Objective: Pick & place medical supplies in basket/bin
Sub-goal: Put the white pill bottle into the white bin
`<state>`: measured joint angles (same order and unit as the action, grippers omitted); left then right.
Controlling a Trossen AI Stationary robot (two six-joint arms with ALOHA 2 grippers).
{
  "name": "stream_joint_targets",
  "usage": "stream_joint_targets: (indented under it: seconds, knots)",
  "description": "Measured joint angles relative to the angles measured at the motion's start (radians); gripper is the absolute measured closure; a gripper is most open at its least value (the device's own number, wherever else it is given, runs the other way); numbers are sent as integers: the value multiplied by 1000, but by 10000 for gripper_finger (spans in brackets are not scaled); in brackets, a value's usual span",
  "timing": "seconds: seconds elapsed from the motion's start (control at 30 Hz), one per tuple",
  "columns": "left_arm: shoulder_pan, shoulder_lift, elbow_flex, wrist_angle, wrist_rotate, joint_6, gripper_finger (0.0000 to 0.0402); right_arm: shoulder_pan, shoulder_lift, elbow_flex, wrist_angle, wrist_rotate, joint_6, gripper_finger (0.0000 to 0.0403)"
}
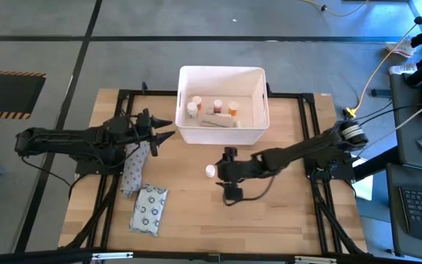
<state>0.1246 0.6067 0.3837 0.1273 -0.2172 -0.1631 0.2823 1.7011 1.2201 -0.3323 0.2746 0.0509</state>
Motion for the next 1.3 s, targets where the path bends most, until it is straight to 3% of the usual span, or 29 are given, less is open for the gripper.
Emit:
stream_joint_targets:
  seconds: [0.3,0.47,0.67,1.3]
  knots:
    - [0,14,-4,-22,2,0,199,-36,212,283,-271,-6,-179,79]
    - [0,21,-4,-44,5,0,197,-59,287,371,-339,-7,-224,95]
    - [0,30,-4,-74,5,0,199,-90,316,378,-365,-11,-265,104]
    - [0,31,-4,-106,2,11,199,-130,369,378,-363,-51,-186,105]
